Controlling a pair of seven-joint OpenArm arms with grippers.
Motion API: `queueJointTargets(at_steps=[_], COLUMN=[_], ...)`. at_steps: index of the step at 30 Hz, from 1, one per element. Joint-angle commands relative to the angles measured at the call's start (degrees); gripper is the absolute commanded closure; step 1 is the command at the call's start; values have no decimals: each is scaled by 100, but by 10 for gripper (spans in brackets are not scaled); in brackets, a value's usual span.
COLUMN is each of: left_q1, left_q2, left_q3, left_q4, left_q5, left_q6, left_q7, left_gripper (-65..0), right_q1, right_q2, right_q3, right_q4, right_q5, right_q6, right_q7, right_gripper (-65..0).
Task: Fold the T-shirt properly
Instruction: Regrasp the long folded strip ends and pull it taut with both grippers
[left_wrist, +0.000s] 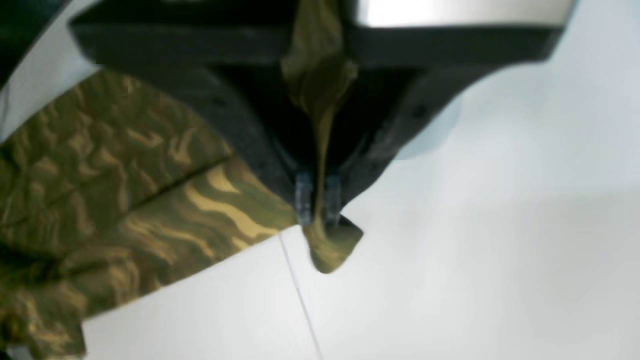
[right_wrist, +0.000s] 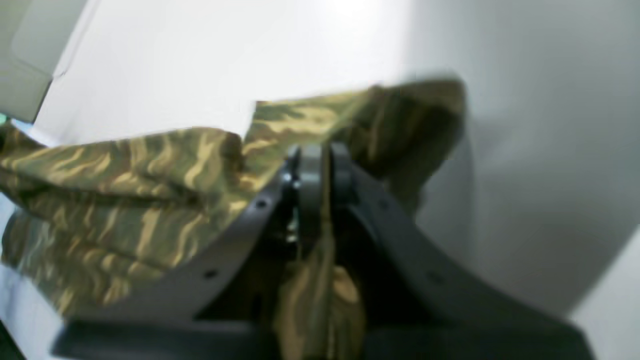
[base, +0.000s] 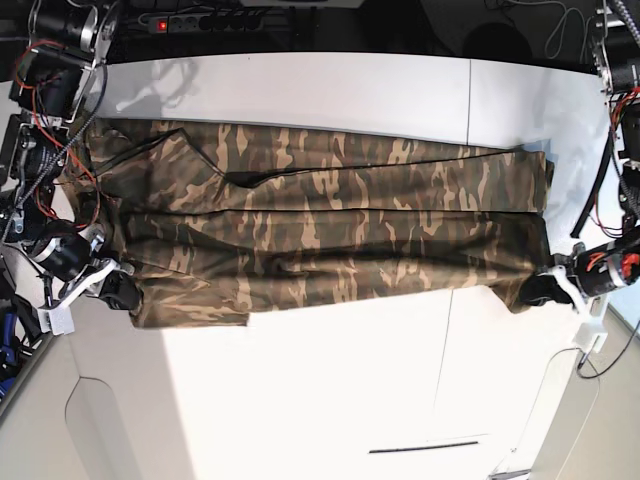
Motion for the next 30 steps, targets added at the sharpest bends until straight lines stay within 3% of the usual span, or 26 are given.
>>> queueJointTargets(at_steps=[1, 5, 12, 18, 24, 28, 30], left_q1=[57, 745, 1714, 2251, 2441, 2481, 2490], left_q2=[-153, -223, -225, -186, 31, 177, 223], left_q3=[-44, -387, -1410, -1488, -1488, -1495, -1495], left_q4=[350, 1233, 2142, 2302, 2284, 2280, 2280], left_q5=[-98, -92, -94, -61, 168, 166, 168], left_q6=[-52, -52, -52, -52, -15, 24, 26], left_q7=[-15, 26, 153, 155, 149, 149, 107], left_gripper=[0, 0, 0, 0, -232, -300, -306], right_q1=[-66, -708, -1644, -2238, -2833, -3204, -3355], right_q2=[151, 372, 396, 393, 214, -4, -83], right_q3=[26, 138, 634, 726, 726, 726, 726], right_q4=[271, 879, 1858, 2264, 2253, 2251, 2251], right_q5=[179, 507, 765, 820, 872, 857, 857], right_q6=[48, 70, 90, 87, 87, 87, 85], right_q7=[72, 74, 48, -118, -208, -205, -201], right_gripper=[0, 0, 0, 0, 0, 0, -197])
